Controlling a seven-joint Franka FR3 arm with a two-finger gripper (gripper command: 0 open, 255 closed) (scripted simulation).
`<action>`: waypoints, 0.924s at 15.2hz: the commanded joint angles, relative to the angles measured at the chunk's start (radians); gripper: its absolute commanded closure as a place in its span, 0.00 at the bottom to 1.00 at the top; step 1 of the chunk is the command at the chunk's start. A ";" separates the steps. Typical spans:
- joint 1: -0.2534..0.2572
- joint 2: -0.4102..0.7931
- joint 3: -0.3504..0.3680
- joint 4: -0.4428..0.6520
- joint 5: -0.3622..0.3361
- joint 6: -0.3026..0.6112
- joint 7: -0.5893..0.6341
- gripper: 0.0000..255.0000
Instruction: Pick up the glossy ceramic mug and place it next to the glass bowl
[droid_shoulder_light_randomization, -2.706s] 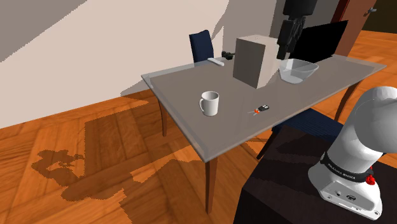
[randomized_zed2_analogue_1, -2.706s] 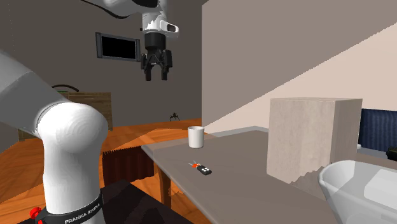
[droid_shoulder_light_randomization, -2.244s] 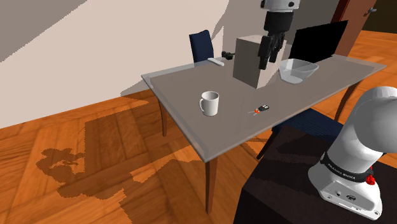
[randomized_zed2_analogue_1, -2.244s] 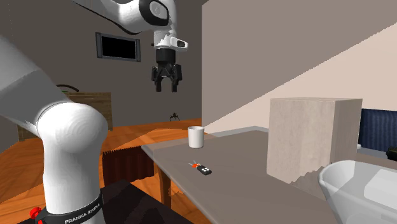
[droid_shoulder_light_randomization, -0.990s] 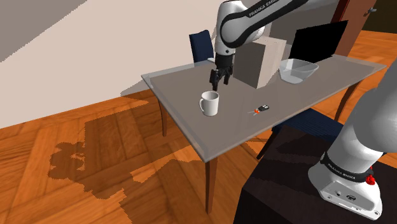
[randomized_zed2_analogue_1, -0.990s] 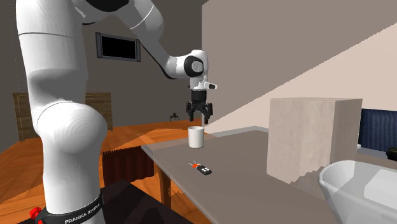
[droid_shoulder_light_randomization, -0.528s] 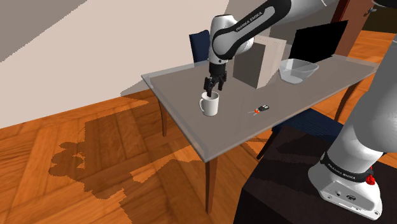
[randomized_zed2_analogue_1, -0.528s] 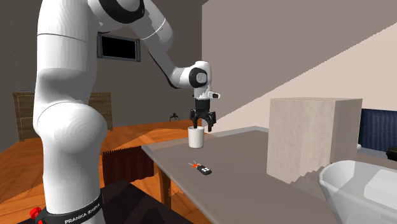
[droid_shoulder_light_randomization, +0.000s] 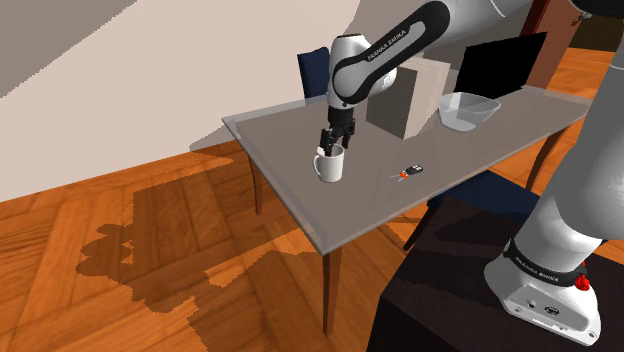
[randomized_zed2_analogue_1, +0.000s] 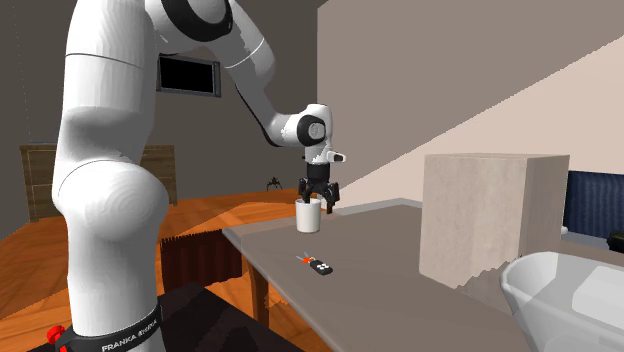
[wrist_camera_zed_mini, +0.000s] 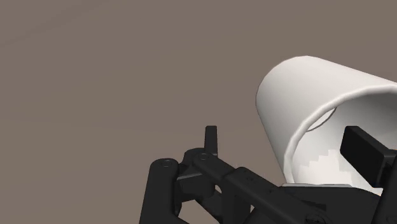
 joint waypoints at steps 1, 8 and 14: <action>0.000 0.001 0.000 0.000 0.000 0.001 0.000 0.00; 0.000 0.000 0.000 0.000 0.000 0.000 0.000 1.00; 0.000 -0.007 0.000 0.005 0.000 -0.012 0.001 1.00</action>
